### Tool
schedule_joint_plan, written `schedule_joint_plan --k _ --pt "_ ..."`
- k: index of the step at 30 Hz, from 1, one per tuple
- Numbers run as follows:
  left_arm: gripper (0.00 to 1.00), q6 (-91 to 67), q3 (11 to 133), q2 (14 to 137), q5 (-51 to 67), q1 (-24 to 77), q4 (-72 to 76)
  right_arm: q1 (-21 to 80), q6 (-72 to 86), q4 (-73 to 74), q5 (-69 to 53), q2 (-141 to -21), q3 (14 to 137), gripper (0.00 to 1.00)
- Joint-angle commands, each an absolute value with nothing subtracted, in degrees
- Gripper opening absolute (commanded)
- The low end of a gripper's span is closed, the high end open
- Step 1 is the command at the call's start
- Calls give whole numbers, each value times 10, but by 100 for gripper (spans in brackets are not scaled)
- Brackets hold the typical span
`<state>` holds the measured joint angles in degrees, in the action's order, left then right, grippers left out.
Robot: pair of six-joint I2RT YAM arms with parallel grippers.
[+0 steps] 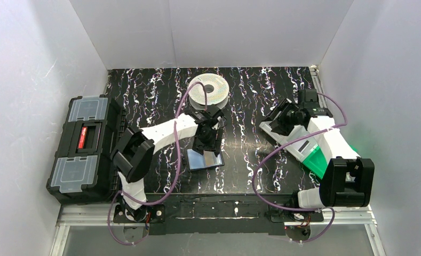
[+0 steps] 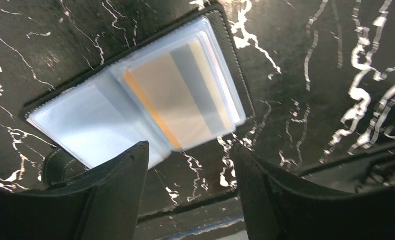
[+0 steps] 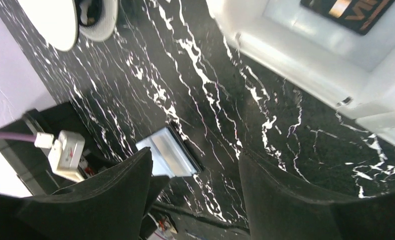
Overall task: Take the credit cards out of the card holder
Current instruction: Remove the credit card from the card holder.
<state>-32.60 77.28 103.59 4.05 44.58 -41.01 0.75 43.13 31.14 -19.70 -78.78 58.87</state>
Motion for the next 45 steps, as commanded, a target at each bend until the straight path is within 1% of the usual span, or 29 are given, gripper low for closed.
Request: schedule_joint_plan --k 1,5,10,17,20,22,23,26,27,28,33,34,36,40,45 --pt "60 -320 810 1059 -53 470 -444 29 420 305 -216 -776 575 71" --pt "60 -315 825 1089 -77 482 -452 31 419 301 -219 -775 568 71" --pt "60 -307 829 1110 -81 487 -450 33 418 297 -222 -776 566 71" --pt "60 -297 810 1122 -73 491 -432 51 421 289 -222 -782 559 71" --pt "58 -290 799 1126 -82 490 -433 64 425 285 -219 -788 556 71" --pt "54 -288 791 1126 -87 490 -433 73 428 284 -217 -791 556 71" --pt "50 -287 787 1127 -90 490 -432 78 428 284 -215 -792 556 71" --pt "34 -285 771 1130 -83 485 -427 92 431 282 -211 -798 556 71" --pt "26 -284 765 1130 -78 483 -423 96 432 282 -210 -799 556 71" --pt "21 -284 760 1129 -74 480 -419 101 433 281 -210 -802 556 71" --pt "2 -279 731 1114 -32 457 -394 127 435 279 -207 -807 555 71" --pt "0 -278 725 1110 -20 450 -388 134 436 277 -209 -810 555 70" --pt "0 -275 709 1101 9 435 -372 154 437 270 -215 -815 555 69" --pt "0 -272 681 1084 79 403 -338 211 440 246 -240 -839 559 61" --pt "0 -273 654 1072 136 372 -312 280 450 216 -259 -888 575 57"
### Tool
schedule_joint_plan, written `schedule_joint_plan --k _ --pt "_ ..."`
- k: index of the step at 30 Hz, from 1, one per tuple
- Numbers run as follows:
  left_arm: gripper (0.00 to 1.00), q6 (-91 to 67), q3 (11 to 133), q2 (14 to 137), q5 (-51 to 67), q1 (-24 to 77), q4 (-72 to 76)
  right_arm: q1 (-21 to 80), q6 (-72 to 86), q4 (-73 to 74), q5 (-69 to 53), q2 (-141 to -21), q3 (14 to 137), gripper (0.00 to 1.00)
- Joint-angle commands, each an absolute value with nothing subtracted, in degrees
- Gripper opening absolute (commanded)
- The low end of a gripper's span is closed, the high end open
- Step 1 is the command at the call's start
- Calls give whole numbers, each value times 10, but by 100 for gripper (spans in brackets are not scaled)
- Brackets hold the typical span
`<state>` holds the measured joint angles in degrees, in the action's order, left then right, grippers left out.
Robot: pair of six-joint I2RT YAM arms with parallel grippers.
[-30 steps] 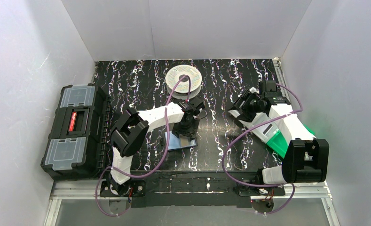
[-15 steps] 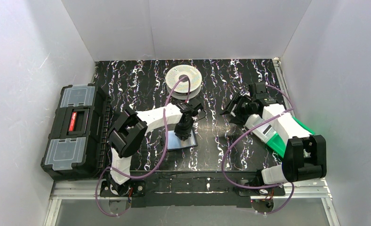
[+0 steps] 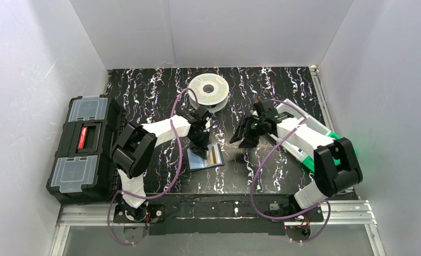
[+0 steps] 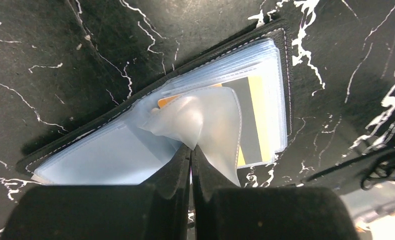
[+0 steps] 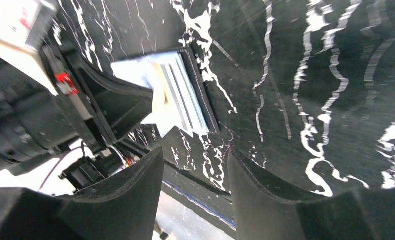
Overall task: Take the credit cards out of the card holder
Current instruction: Remove the credit card from the card holder.
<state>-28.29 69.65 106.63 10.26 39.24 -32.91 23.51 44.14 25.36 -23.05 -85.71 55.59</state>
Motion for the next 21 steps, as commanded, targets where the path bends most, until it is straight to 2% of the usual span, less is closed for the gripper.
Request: schedule_joint_plan --k 1,9,21 --pt "0 -275 651 1069 144 368 -307 293 451 211 -262 -898 581 56" --pt "0 -280 632 1058 174 355 -290 359 454 199 -270 -973 632 49" --pt "0 -280 627 1049 184 350 -290 389 450 202 -265 -1036 680 41"
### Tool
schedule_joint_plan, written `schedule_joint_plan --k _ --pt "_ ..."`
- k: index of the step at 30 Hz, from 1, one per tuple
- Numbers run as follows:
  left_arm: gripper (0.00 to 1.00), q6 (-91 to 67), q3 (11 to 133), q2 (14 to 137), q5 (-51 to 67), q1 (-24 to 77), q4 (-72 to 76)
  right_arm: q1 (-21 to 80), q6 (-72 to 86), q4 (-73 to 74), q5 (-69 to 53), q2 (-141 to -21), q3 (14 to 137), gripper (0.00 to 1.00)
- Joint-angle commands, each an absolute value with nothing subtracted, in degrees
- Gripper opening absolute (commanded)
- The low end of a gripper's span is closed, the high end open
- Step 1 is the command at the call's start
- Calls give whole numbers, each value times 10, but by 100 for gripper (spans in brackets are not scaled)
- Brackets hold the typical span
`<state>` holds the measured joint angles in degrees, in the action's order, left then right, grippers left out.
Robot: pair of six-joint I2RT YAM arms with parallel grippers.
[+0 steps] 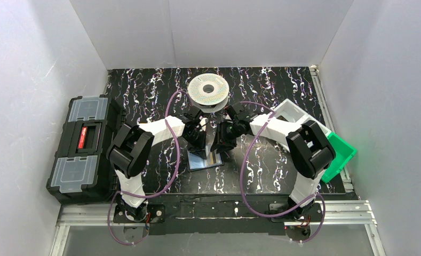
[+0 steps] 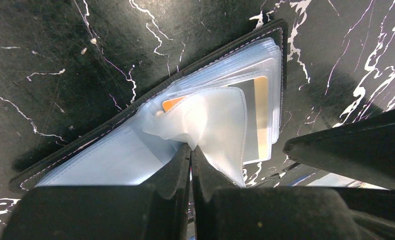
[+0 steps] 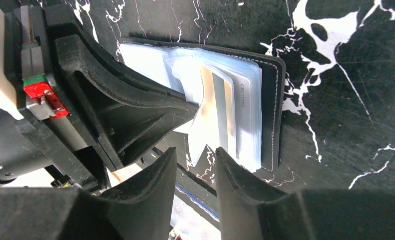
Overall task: Take the credit cards out of the card holder
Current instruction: Remove the credit card from the card holder.
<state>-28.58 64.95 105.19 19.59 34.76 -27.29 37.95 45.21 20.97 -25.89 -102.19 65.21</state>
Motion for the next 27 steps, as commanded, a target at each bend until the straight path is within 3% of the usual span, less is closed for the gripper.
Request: schedule_joint_plan --k 1,10,16,19,22,27 --pt "0 -280 627 1049 184 349 -290 392 450 203 -264 -1042 683 39" --pt "0 -275 629 1032 186 344 -302 395 449 196 -263 -1084 706 25" --pt "0 -271 638 1014 184 340 -319 395 453 189 -259 -1085 701 2" --pt "14 -272 643 1001 184 337 -327 395 453 189 -258 -1081 700 1" --pt "21 -274 647 982 185 333 -335 395 455 185 -258 -1074 695 1" --pt "25 -271 658 956 182 323 -354 395 457 183 -264 -1072 694 1"
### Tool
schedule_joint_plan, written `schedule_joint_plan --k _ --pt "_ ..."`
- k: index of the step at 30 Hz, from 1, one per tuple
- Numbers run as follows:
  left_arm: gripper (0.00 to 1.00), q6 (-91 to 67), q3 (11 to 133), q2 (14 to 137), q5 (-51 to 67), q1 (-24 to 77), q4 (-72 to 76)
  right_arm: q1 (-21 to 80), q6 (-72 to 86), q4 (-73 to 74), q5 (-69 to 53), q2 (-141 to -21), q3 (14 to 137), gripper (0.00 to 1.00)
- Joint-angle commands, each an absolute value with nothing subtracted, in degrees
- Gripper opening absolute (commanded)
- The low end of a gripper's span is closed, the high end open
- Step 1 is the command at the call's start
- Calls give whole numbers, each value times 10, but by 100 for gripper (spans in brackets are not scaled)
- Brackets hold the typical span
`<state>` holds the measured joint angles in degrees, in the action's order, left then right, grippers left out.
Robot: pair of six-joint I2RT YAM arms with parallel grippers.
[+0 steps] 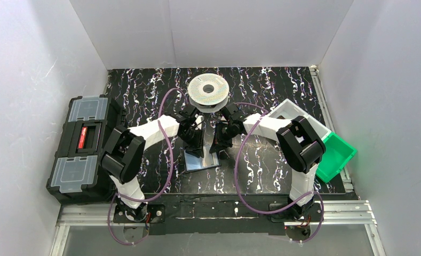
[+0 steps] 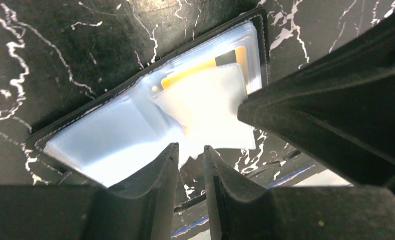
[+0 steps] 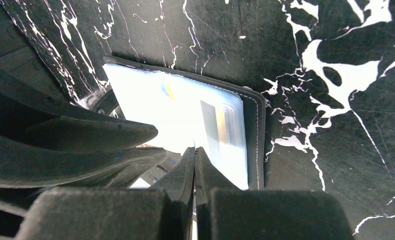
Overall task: Take the credit cards out of the card holder
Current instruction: Remove the credit card from the card holder.
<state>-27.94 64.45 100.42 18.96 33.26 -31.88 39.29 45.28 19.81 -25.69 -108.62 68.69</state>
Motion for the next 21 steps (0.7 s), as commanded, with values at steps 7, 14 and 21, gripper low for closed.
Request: schedule_joint_plan --k 7,14,21 --pt "25 -276 660 909 142 298 -398 405 461 185 -276 -1067 710 1" --pt "25 -263 683 841 89 270 -470 440 467 191 -290 -1076 757 1" --pt "27 -252 688 791 83 252 -511 470 470 201 -300 -1146 830 1"
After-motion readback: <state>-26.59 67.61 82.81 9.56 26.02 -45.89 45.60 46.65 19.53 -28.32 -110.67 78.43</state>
